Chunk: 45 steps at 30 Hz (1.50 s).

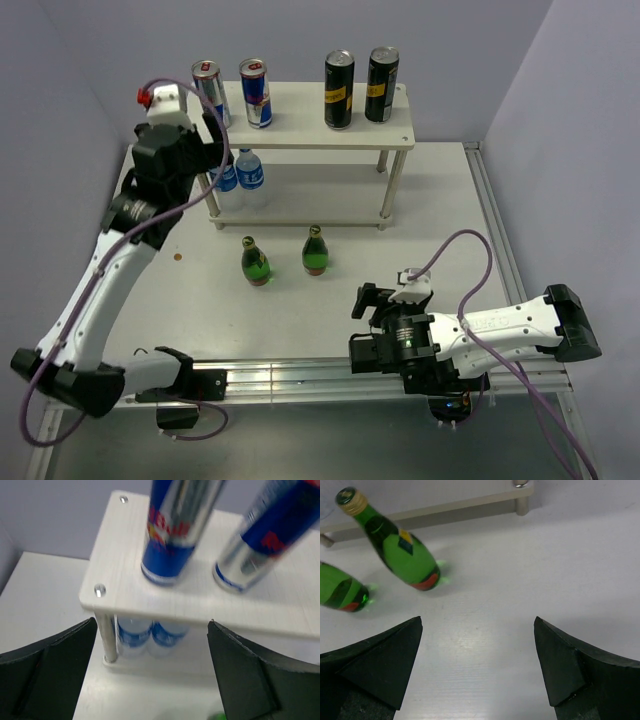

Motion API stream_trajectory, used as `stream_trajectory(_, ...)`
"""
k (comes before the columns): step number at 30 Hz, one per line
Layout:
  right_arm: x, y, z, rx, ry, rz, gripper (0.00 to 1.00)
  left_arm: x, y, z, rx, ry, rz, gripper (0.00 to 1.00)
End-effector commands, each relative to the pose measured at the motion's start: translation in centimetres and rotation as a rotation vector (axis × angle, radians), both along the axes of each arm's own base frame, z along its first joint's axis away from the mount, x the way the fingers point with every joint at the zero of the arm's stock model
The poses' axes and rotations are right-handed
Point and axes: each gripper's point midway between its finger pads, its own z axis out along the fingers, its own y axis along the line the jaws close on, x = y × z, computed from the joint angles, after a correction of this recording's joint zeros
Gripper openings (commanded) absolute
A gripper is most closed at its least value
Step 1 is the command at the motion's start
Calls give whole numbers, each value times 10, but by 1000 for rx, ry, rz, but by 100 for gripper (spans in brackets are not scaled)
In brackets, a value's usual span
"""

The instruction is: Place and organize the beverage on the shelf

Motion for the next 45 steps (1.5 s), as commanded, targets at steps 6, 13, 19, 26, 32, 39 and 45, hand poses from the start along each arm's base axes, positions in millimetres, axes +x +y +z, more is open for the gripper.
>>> stream_trajectory(6, -1, 93, 5, 133, 43, 464, 100, -119, -48, -82, -156, 28, -77, 98)
stream_trajectory(13, 42, 91, -8, 38, 70, 433, 100, -183, -93, -151, -124, 102, -90, 99)
stream_trajectory(19, 68, 121, -6, 6, 92, 452, 100, -208, -106, -196, -85, 149, -67, 99)
stream_trajectory(26, 100, 135, -14, -31, 103, 427, 100, -200, -114, -221, -125, 165, -137, 99)
stream_trajectory(32, 137, 133, -25, -44, 113, 342, 100, -171, -106, -254, -115, 173, -152, 99)
stream_trajectory(39, 170, 127, -42, -35, 116, 224, 100, -135, -97, -266, -116, 124, -130, 99)
stream_trajectory(45, 185, 135, -63, -41, 133, 181, 100, -112, -105, -280, -123, 112, -143, 99)
